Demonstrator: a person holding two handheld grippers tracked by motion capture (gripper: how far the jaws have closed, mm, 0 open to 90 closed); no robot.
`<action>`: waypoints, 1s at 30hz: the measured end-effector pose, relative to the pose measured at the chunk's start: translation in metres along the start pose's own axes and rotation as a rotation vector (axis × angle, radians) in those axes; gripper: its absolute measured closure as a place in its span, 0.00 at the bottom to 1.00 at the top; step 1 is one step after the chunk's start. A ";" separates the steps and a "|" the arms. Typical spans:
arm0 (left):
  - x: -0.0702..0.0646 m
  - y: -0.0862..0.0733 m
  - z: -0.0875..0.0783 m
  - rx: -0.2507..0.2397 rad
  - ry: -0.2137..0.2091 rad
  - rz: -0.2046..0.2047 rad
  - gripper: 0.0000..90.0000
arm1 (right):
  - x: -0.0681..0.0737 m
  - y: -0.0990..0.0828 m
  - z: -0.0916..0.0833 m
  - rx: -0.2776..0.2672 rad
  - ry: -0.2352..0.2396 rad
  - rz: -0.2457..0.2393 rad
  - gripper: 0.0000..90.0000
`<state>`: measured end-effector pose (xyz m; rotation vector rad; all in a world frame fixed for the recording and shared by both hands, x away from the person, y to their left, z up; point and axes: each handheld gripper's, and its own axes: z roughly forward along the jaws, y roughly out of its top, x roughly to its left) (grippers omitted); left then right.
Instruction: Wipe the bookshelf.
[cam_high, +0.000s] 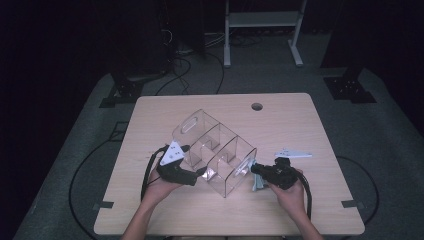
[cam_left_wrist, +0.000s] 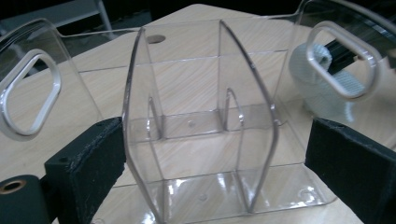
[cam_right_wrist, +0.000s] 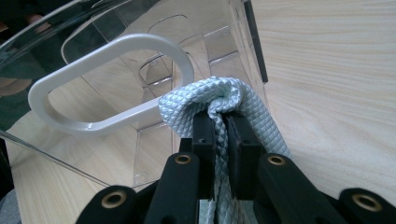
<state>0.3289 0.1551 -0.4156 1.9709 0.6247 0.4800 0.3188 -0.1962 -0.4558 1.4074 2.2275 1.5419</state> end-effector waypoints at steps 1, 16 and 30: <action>0.000 0.000 0.001 0.003 0.004 -0.005 0.04 | 0.000 0.000 0.000 0.000 0.000 0.000 0.91; 0.006 -0.008 0.026 0.082 -0.002 -0.051 0.06 | -0.001 0.014 -0.009 -0.037 0.008 -0.029 0.91; -0.002 -0.015 0.017 0.057 0.024 -0.091 0.09 | 0.006 0.020 -0.015 -0.065 0.023 -0.058 0.91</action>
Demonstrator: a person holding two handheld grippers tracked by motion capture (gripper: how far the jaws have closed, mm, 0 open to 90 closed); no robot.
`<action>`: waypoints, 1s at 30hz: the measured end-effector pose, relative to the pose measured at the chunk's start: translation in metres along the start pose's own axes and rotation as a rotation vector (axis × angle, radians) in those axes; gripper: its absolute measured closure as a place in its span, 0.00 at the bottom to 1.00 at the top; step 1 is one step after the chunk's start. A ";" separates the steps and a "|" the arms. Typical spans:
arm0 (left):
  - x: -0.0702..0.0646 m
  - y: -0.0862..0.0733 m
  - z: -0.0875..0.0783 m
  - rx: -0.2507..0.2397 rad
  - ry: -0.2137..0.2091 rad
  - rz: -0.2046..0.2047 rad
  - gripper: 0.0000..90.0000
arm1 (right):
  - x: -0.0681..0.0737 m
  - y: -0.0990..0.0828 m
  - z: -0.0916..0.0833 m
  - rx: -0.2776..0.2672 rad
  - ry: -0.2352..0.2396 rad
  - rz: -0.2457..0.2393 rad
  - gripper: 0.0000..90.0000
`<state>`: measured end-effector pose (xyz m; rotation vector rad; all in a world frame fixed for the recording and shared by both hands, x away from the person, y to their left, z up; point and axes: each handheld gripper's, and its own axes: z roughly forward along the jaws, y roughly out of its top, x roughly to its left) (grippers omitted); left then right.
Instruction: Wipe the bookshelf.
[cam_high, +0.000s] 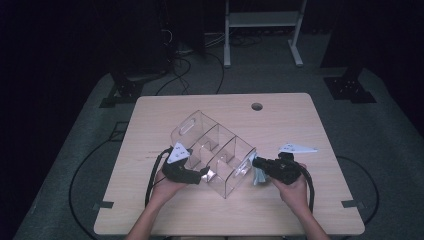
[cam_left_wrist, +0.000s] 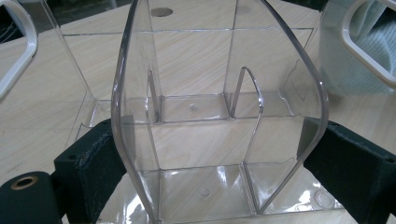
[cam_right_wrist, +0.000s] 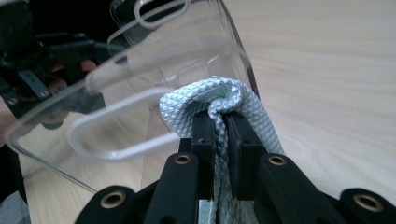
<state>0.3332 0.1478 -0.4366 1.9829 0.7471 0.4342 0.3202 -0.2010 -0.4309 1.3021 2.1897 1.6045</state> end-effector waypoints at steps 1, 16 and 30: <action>-0.003 -0.003 -0.004 -0.004 0.005 -0.008 0.09 | 0.001 -0.001 0.000 0.002 0.005 -0.001 0.91; -0.002 -0.012 -0.017 -0.020 0.021 -0.026 0.09 | -0.013 -0.030 0.036 0.133 0.006 0.032 0.91; -0.001 -0.012 -0.016 -0.015 0.016 -0.024 0.08 | -0.006 -0.033 0.020 0.152 -0.005 -0.065 0.61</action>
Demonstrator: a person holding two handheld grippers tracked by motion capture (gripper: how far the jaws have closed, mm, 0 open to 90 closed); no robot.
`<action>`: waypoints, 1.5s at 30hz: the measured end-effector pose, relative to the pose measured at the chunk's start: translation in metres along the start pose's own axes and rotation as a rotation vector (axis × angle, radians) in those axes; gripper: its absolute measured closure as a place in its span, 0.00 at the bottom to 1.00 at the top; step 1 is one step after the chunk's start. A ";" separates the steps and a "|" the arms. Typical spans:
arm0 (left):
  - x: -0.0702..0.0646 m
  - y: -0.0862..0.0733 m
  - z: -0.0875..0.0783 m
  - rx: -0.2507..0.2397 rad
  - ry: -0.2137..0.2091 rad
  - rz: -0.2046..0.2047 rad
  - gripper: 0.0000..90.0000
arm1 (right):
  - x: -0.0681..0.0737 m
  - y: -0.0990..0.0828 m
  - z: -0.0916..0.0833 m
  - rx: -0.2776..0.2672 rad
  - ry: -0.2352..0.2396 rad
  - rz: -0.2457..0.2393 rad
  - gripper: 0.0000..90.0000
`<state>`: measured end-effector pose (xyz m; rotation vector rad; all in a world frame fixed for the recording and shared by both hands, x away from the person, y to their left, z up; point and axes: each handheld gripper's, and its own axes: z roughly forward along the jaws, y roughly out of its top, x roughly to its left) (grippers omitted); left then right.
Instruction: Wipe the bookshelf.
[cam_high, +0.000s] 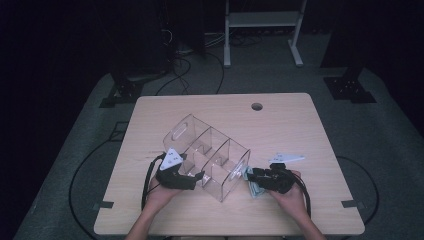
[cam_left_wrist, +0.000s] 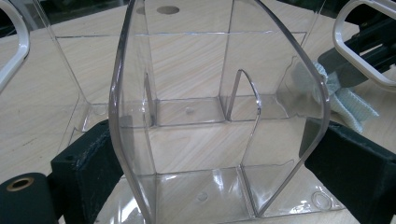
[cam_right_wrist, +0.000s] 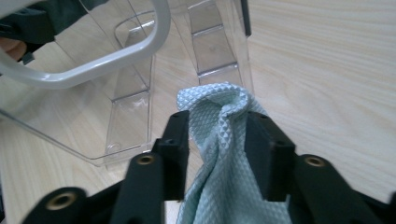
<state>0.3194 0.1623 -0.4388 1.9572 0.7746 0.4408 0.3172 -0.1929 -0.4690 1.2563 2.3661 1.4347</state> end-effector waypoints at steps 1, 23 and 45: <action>0.000 0.000 0.000 -0.001 -0.001 -0.001 0.08 | -0.002 0.000 -0.001 0.006 -0.003 0.001 0.60; -0.001 -0.001 0.002 -0.006 -0.010 -0.022 0.08 | 0.004 -0.011 0.022 0.153 -0.146 -0.086 0.86; 0.001 -0.002 0.003 -0.004 -0.019 -0.029 0.08 | 0.007 -0.004 0.036 0.140 -0.125 -0.085 0.85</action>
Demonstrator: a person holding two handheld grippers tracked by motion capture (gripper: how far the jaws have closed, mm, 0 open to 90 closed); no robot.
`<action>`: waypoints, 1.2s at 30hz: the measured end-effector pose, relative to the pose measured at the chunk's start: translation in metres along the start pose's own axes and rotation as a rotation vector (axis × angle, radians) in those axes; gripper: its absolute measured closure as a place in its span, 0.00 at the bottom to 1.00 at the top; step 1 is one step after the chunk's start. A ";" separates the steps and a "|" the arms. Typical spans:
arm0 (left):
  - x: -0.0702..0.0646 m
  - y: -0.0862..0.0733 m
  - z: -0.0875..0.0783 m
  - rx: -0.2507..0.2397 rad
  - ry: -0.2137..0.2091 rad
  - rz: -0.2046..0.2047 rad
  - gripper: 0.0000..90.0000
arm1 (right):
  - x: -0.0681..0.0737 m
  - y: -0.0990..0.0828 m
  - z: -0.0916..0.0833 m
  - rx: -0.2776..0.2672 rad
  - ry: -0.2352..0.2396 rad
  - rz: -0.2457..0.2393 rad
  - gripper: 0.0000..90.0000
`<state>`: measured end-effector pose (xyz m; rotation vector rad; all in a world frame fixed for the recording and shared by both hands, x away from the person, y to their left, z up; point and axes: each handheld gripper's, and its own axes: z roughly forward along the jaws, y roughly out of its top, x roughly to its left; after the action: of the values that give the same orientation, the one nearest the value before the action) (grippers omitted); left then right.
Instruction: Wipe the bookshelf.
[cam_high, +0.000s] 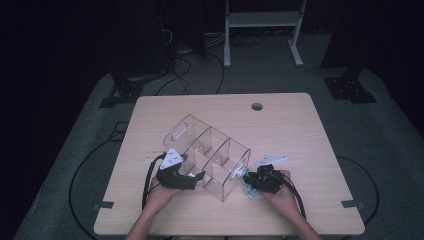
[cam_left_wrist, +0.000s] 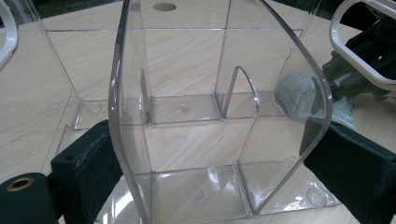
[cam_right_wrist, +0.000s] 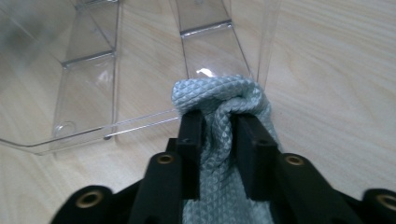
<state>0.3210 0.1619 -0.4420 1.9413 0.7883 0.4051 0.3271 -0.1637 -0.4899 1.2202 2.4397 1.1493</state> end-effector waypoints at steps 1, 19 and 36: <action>0.000 0.000 0.000 0.000 0.000 0.000 0.08 | -0.001 0.000 0.000 0.002 0.005 0.010 0.87; 0.001 -0.001 -0.001 0.001 -0.004 -0.004 0.08 | -0.002 0.000 -0.005 -0.018 0.122 0.090 0.92; 0.007 -0.002 -0.003 -0.008 0.019 -0.015 0.08 | 0.031 0.000 -0.001 -0.017 0.229 0.012 0.92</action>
<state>0.3238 0.1696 -0.4430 1.9253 0.8123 0.4180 0.3065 -0.1414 -0.4846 1.1580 2.5799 1.3799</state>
